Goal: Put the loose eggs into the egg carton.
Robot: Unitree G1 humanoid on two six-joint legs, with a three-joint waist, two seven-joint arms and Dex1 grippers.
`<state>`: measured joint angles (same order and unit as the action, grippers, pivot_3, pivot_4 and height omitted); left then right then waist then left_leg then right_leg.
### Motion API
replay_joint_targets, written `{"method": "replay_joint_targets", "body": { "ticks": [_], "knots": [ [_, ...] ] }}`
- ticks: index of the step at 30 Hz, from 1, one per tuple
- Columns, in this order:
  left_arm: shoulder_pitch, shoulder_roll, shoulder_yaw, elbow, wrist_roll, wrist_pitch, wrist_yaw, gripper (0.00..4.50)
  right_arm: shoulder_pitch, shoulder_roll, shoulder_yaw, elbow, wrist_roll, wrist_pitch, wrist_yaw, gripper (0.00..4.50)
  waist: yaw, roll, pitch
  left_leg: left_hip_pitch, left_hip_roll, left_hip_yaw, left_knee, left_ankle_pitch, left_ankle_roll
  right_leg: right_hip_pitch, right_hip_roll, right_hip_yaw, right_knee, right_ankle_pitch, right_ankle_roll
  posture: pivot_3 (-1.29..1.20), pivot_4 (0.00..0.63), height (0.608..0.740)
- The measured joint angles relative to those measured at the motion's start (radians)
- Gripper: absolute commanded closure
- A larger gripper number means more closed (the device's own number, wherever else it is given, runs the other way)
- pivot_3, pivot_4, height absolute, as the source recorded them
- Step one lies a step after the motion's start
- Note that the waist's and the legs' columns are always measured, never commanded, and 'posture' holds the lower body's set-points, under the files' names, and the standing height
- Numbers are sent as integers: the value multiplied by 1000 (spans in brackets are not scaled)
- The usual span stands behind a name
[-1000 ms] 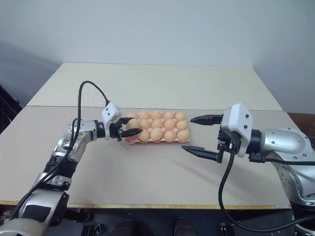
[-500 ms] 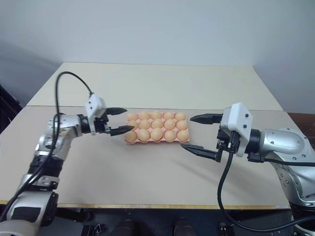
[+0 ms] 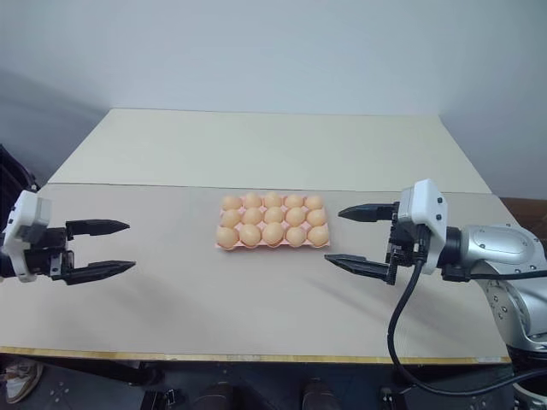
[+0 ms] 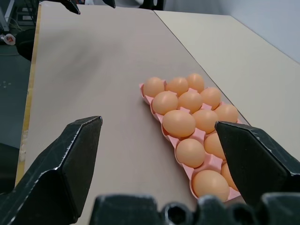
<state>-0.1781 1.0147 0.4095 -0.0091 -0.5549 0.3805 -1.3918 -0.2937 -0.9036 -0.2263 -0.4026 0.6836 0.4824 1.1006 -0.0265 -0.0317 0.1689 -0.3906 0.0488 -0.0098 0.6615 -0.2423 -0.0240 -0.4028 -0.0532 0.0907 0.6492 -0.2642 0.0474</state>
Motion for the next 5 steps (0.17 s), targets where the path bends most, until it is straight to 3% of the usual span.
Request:
{"method": "replay_joint_targets", "body": {
  "ticks": [5],
  "knots": [
    [90,-13,61,-159,-60,76,80,47,17,0,-2,21,-13,-2,9,0,-4,0,0,0,0,1,0,0,0,-1,0,1,0,0,0,0,150,740]
  ]
}}
